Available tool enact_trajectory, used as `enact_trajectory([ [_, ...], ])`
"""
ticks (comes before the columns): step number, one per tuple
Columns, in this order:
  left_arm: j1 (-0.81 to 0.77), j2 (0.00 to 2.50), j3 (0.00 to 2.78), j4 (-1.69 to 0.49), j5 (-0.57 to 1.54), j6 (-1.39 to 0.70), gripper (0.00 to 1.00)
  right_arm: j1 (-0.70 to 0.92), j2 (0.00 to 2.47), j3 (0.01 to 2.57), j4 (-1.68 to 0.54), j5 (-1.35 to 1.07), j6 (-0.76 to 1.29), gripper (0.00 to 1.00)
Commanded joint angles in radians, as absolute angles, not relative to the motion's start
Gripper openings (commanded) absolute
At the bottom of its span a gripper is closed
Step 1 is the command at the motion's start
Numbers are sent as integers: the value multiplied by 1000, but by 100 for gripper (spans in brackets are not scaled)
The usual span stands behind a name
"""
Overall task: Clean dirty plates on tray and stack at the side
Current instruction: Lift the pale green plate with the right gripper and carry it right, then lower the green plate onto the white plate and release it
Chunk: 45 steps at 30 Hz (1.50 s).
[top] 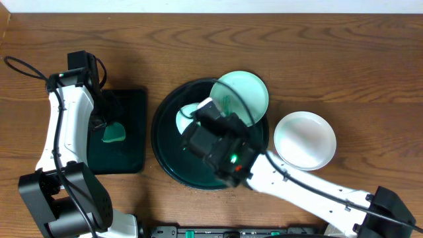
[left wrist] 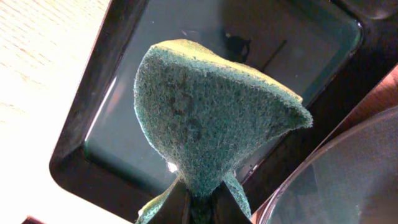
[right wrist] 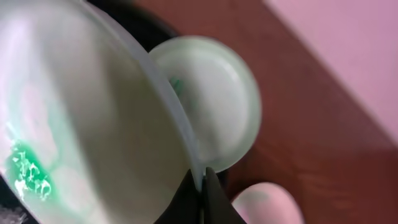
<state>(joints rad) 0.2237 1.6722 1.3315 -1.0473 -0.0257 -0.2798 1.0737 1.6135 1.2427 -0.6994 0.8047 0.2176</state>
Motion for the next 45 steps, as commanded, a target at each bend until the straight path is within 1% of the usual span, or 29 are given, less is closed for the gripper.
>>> enact_trajectory([
  [1, 226, 1672, 1326, -1050, -35, -263, 7, 1116, 1597, 1261, -680, 1013, 187, 1],
  [5, 226, 1672, 1326, -1050, -35, -263, 7, 1147, 1597, 1261, -639, 1073, 129, 1],
  [8, 226, 1672, 1326, -1050, -35, -263, 8, 1158, 1597, 1261, -628, 1121, 125, 1],
  [14, 226, 1672, 1326, -1050, -35, -263, 7, 1158, 1597, 1261, -628, 1100, 126, 1],
  [17, 226, 1672, 1326, -1050, -35, -263, 7, 1158, 1597, 1261, -632, 999, 126, 1],
  [21, 226, 1672, 1326, -1050, -35, -263, 8, 1149, 1597, 1261, -636, 780, 167, 1],
  [25, 226, 1672, 1326, -1050, -35, -263, 7, 1090, 1588, 1261, -632, 530, 226, 1],
  [30, 226, 1672, 1326, -1050, -35, -263, 8, 923, 1527, 1262, -632, 202, 240, 1],
  [33, 226, 1672, 1326, -1050, -35, -263, 7, 782, 1463, 1262, -656, 6, 257, 1],
  [35, 226, 1672, 1326, -1050, -35, -263, 7, 679, 1411, 1262, -696, -74, 297, 1],
  [40, 226, 1672, 1326, -1050, -35, -263, 7, 415, 1282, 1262, -836, -165, 325, 1],
  [45, 226, 1672, 1326, -1050, -35, -263, 7, 112, 1194, 1262, -1018, -169, 336, 1],
])
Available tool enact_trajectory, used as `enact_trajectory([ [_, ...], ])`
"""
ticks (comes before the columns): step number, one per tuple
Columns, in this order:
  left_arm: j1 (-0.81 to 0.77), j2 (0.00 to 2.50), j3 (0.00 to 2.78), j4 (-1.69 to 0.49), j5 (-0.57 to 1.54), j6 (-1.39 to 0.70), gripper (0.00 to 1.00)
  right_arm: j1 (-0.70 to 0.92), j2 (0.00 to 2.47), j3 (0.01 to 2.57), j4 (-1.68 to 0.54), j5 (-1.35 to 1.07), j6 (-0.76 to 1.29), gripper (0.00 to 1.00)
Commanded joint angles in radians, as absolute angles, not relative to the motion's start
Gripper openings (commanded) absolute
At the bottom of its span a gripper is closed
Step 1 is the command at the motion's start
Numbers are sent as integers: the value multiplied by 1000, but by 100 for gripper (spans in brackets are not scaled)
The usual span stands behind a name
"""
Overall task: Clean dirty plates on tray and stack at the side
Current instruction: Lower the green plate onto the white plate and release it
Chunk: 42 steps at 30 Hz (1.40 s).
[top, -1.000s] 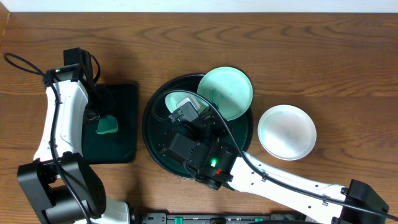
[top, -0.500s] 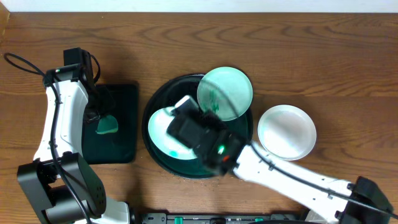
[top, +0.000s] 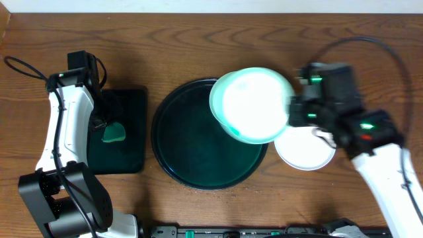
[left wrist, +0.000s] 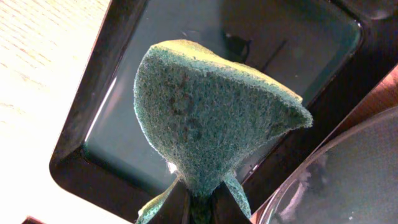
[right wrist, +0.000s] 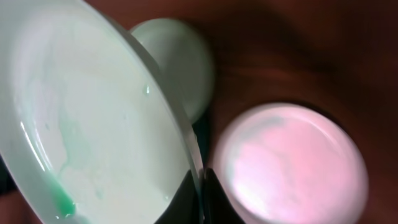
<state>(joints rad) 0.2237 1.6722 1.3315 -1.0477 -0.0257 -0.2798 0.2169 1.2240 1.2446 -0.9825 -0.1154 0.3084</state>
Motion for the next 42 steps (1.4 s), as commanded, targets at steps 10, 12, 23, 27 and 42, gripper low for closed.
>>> enact_trajectory([
  [10, 226, 1672, 1326, -1050, -35, -263, 7, -292, 1267, 1152, -1156, -146, 305, 1],
  [12, 226, 1672, 1326, -1047, -35, -263, 7, -300, 1298, 1105, -1122, -146, 305, 1],
  [23, 226, 1672, 1326, -1042, -35, -263, 7, -300, 1456, 920, -949, -147, 305, 1],
  [27, 226, 1672, 1326, -1039, -35, -263, 7, -299, 1465, 911, -930, -147, 297, 12],
  [42, 226, 1672, 1326, -1030, -35, -263, 7, 10, 1535, 1262, -873, -271, 95, 41],
])
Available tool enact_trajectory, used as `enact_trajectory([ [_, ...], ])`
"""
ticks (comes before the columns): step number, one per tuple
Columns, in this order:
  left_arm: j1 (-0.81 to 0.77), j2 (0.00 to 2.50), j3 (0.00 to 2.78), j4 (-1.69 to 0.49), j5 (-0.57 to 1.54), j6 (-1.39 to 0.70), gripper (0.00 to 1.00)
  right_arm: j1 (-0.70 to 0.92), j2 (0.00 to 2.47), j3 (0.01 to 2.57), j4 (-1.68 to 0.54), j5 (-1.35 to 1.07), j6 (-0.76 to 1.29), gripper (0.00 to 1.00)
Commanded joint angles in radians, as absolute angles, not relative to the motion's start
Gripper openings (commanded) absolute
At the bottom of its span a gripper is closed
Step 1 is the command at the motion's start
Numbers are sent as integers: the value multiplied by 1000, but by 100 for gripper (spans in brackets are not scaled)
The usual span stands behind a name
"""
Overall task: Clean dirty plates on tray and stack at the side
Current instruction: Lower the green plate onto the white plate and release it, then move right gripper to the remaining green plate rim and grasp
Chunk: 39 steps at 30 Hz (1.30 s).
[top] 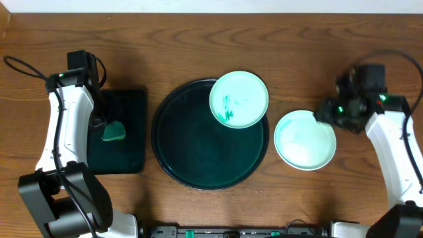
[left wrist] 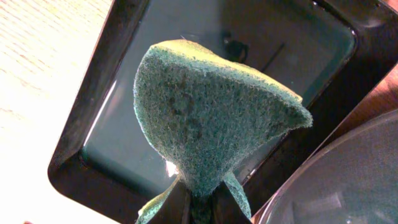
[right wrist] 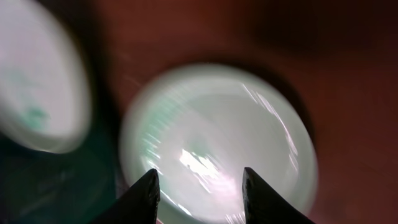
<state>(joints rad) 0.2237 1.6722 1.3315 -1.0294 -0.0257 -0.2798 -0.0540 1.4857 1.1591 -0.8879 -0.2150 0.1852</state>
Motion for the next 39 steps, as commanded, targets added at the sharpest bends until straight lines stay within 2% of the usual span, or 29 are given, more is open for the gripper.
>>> enact_trajectory([
  [1, 226, 1672, 1326, -1030, -35, -263, 7, 33, 1567, 1304, -867, -282, 74, 41],
  [9, 226, 1672, 1326, -1026, -35, -263, 7, 159, 1935, 1624, -871, -372, -34, 42],
  [18, 226, 1672, 1326, -1026, -35, -263, 7, 199, 2148, 1687, -868, -393, -57, 43],
  [21, 226, 1672, 1326, -1026, -35, -262, 7, 206, 2170, 1687, -865, -393, -69, 38],
  [26, 226, 1672, 1326, -1026, -35, -262, 7, 223, 2173, 1687, -859, -393, -69, 16],
  [30, 226, 1672, 1326, -1023, -35, -263, 7, 240, 2175, 1686, -863, -393, -68, 3],
  [37, 226, 1672, 1326, -1023, -35, -263, 7, 299, 2155, 1687, -883, -440, -35, 1],
  [39, 226, 1672, 1326, -1021, -35, -262, 7, 320, 2134, 1687, -900, -451, 33, 1],
])
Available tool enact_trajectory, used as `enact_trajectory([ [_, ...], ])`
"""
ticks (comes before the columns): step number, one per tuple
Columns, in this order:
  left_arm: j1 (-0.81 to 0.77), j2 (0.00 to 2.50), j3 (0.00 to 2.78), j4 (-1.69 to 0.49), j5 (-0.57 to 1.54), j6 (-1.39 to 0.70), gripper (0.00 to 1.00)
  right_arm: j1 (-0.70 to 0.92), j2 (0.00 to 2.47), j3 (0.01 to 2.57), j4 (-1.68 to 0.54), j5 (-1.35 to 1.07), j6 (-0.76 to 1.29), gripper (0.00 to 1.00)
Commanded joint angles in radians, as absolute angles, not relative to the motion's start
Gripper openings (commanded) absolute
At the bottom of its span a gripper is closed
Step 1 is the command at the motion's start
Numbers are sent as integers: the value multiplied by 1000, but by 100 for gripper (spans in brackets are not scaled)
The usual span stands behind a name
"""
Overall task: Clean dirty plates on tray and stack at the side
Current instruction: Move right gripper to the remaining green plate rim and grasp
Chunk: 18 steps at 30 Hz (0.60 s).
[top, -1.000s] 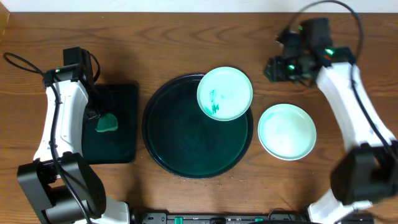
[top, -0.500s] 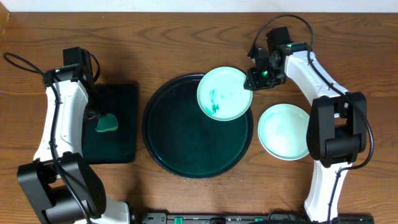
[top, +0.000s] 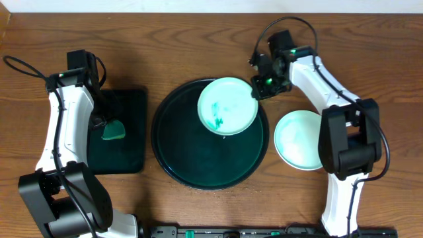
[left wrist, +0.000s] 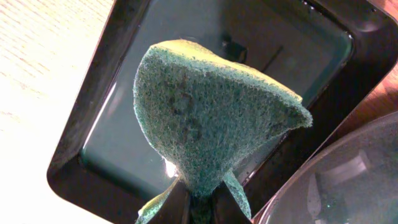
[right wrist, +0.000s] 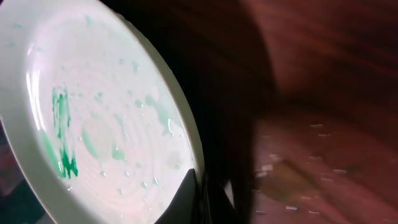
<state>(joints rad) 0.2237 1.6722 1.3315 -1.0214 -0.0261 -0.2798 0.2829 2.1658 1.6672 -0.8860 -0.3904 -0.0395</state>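
A pale plate (top: 228, 106) smeared with green sits tilted over the back right part of the round black tray (top: 192, 158). My right gripper (top: 260, 88) is shut on its right rim. The right wrist view shows green streaks and droplets across that plate (right wrist: 106, 118), with the right gripper (right wrist: 200, 199) pinching its edge. Stacked white plates (top: 301, 140) rest on the table to the right of the tray. My left gripper (left wrist: 199, 208) is shut on a green sponge (left wrist: 211, 112), held over the black rectangular tray (top: 132, 132).
The rectangular tray (left wrist: 118, 68) holds a shallow film of liquid. The round tray's rim (left wrist: 336, 180) lies just to its right. Bare wooden table surrounds both trays. The right arm reaches in from the lower right, past the stacked plates.
My right gripper was open over the stacked plates at the right. Now it is at the tray's back right, shut on the stained plate's rim. That plate has shifted slightly left.
My right gripper first held a plate over the round tray, then held it raised near the white plate at the right. Later it was open above that stack, the plate let go. Now it grips the stained plate. The left gripper kept the sponge over the rectangular tray throughout.
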Motion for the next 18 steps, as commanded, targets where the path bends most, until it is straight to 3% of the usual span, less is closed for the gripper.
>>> enact_trajectory([
  [1, 226, 1672, 1326, -1020, -35, -263, 7, 329, 2125, 1687, -912, -451, 71, 1],
  [9, 222, 1672, 1326, -1016, -31, -263, 7, 407, 2126, 1660, -1007, -435, 248, 1],
  [18, 149, 1672, 1326, -1009, 64, -262, 7, 471, 2128, 1482, -810, -363, 459, 1],
])
